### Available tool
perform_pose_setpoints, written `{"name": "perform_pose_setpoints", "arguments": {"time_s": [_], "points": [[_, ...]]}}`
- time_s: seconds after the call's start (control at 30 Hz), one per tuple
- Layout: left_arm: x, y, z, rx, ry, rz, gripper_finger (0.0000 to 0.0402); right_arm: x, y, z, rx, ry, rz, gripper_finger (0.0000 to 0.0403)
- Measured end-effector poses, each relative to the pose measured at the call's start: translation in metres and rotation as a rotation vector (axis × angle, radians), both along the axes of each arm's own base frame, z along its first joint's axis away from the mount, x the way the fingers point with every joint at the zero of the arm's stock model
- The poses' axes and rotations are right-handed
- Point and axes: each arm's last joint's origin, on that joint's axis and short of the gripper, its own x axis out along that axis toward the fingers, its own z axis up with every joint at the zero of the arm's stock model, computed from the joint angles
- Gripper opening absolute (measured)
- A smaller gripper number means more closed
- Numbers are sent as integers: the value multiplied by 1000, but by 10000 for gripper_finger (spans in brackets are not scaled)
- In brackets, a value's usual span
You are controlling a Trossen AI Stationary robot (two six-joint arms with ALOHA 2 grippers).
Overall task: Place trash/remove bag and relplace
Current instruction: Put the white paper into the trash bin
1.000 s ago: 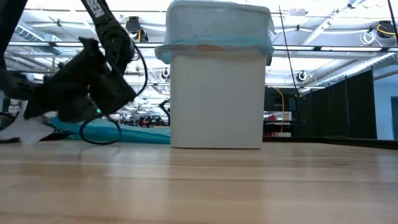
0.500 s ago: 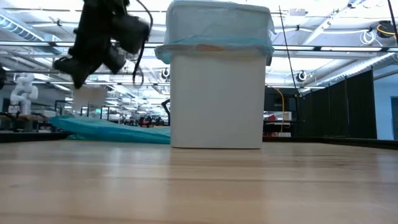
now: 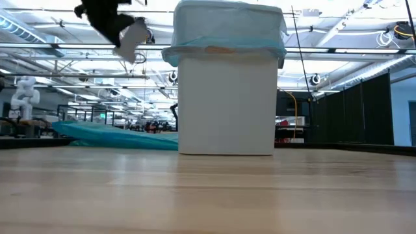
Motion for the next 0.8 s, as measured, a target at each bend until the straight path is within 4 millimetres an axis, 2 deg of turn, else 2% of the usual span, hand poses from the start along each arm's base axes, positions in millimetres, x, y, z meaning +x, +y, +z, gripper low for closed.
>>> {"name": "perform_pose_setpoints", "arguments": {"time_s": [0.17, 0.37, 0.57, 0.7, 0.8], "points": [[3, -5, 31, 114, -249, -127, 0, 0, 0, 0, 2, -1, -1, 0], [23, -13, 54, 109, -466, -449, 0, 1, 0, 1, 2, -14, -1, 0], [46, -17, 54, 41, -516, -727, 0, 2, 0, 2, -4, -24, 4, 0], [57, -18, 50, 7, -520, -825, 0, 3, 0, 1, 0, -19, 1, 0], [66, -18, 49, -8, -495, -836, 0, 6, 0, -1, 9, -13, -4, 0]]}}
